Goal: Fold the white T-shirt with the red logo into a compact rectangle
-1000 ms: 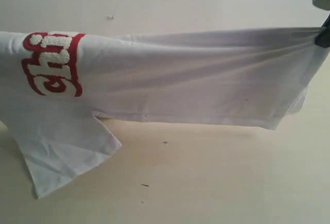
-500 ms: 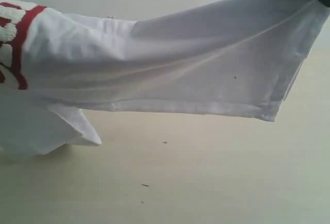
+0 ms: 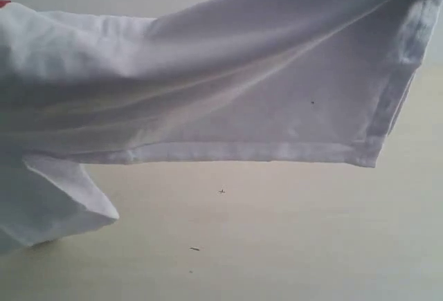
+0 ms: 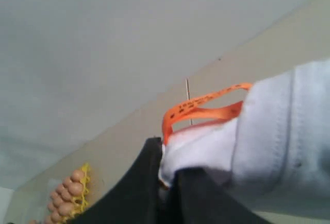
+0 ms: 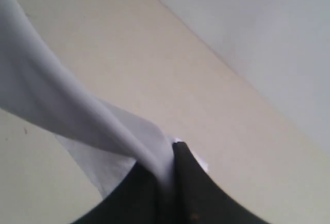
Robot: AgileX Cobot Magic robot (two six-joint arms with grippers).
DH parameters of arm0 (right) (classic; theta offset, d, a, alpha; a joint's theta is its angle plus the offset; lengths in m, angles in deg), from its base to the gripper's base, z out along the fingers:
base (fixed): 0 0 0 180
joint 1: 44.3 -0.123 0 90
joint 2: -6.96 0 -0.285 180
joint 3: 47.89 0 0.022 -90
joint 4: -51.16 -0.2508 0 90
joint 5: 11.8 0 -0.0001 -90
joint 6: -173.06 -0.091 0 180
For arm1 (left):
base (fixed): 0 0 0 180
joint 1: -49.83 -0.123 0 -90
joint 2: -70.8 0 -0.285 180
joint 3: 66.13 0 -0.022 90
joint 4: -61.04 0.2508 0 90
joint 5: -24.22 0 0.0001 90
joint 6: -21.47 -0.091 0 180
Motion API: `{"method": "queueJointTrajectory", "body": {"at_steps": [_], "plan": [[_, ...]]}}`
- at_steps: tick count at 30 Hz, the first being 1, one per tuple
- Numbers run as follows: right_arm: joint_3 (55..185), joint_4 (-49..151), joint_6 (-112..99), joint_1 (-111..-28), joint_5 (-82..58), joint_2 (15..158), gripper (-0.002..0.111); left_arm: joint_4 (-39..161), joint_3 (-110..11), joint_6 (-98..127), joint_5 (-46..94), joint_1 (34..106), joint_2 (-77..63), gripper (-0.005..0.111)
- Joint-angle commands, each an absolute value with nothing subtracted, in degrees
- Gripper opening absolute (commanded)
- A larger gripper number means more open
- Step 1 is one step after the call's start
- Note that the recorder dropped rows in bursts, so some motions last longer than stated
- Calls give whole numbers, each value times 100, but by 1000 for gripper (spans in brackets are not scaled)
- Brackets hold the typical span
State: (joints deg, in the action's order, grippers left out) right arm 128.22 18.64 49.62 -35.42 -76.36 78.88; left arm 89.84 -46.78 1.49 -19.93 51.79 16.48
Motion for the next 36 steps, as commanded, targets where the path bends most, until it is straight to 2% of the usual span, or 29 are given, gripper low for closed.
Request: {"method": "queueJointTrajectory", "body": {"at_steps": [1, 6, 10, 14, 26, 29, 36], "plan": [[12846, 2339, 3506, -3530, -8177, 8369, 0, 8359, -4707, -627, -2734, 5151, 1178, 0], [12846, 2384, 2413, -3563, -8177, 9115, 0, 7300, -4707, -1711, -3551, 5151, 301, 0], [12846, 2806, 2303, -3563, -8177, 9712, 0, 7084, -4707, -2089, -3426, 5151, -438, 0], [12846, 3024, 2528, -3563, -8177, 10441, 0, 7108, -4707, -2115, -2379, 5151, -1097, 0], [12846, 2921, 3445, -3563, -4406, 11781, 1, 7748, -4707, -1556, 1173, 5080, -3180, 0], [12846, 2747, 3655, -3563, -3651, 11936, 8, 7748, -4707, -1150, 2122, 4924, -3527, 0], [12846, 2561, 3641, -3563, -2011, 12263, 42, 7686, -4707, -1061, 3424, 4580, -4079, 3]]}}
